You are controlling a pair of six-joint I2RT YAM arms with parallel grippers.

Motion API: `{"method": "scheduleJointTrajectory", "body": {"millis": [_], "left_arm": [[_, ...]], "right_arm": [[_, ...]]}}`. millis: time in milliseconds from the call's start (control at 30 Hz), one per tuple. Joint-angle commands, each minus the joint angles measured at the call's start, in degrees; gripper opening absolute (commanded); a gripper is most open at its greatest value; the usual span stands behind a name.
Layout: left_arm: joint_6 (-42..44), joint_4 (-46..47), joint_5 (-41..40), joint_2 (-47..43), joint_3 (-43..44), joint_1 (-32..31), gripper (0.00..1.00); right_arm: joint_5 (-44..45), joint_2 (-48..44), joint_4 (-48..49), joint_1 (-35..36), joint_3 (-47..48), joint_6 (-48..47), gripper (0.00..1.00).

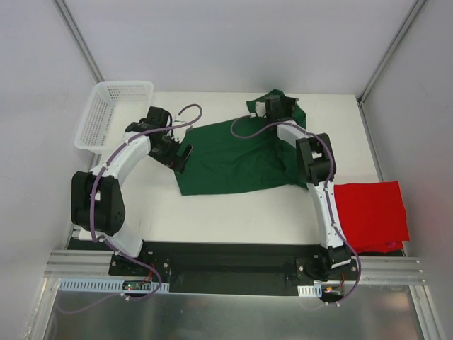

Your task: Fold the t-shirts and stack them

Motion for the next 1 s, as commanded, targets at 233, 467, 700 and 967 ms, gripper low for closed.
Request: {"method": "scheduleJointTrajectory", "body": {"millis": [233, 467, 700, 967], "left_arm": [[0.1, -0.4, -1.0, -1.4, 2.4, -0.5, 0.99], [-0.9, -0.5, -4.6, 8.7, 13.0, -5.4, 0.99], [0.1, -2.2, -4.9, 25.4, 30.4, -11.9, 0.99], [4.6, -3.4, -4.6, 38.3, 47.4, -15.7, 0.99]], "right_arm": [[7.4, -16.1, 23.3, -0.7, -6.8, -11.8, 0.96], [-8.7, -33.3, -31.3, -2.4, -3.9, 26.1, 0.96], [-39.7, -39.2, -61.4, -4.5, -10.8, 34.6, 0.96], [-57.7, -39.9, -65.8, -8.7, -22.6, 33.8, 0.98]]}}
